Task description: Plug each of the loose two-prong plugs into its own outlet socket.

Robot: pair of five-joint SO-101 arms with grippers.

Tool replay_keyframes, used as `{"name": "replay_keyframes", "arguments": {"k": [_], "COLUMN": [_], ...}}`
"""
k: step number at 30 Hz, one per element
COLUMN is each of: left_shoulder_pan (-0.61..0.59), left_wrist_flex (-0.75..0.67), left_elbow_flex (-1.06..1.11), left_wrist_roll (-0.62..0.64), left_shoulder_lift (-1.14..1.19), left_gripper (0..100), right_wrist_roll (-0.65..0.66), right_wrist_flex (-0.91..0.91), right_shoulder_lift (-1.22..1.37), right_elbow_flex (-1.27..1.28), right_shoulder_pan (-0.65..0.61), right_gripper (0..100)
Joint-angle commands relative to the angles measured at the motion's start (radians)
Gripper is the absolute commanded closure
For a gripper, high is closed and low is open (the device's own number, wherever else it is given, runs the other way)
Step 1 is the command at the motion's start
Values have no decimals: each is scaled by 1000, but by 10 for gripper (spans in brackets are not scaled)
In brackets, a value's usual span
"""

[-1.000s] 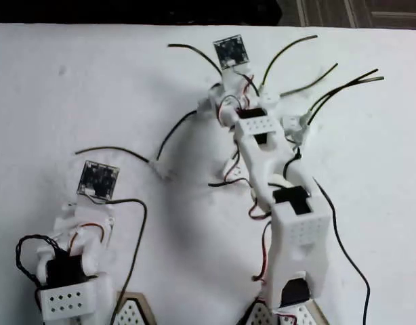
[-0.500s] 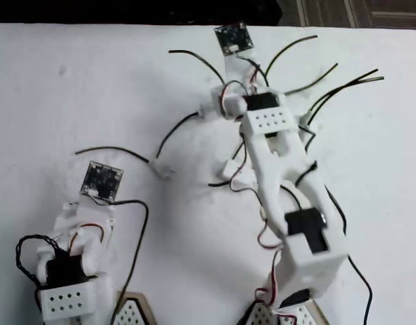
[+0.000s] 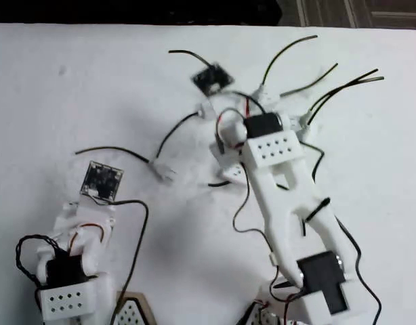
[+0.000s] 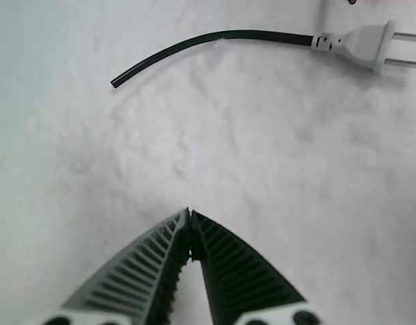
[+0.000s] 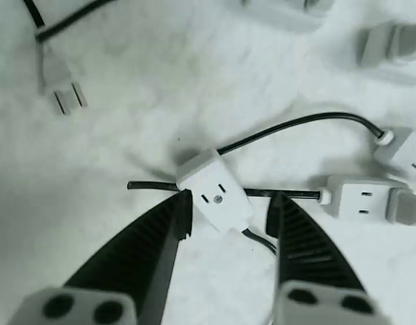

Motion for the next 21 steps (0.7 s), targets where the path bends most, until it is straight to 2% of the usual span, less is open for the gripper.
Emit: {"name": "replay_keyframes", "arguments": {"k": [1,10,16,21], "left_shoulder_pan": [1,1,2,2], "left_wrist_flex": [3,3,3,3], "left_elbow_flex": [-8,-6,-6,-5], "left_wrist_roll": [-8,-8,-8,-8], "left_shoulder_lift": [-5,-5,-5,-5], "left_gripper": [976,976,976,976], "right_wrist_roll": [64,130,135,135], "right_wrist_flex": [-84,-349,-381,-395], "right_shoulder_lift": [-59,39,199,222], "right_elbow_flex": [118,275,245,238], "right_shoulder_pan": [24,25,19,18], "right_gripper": [723,707,716,873]}}
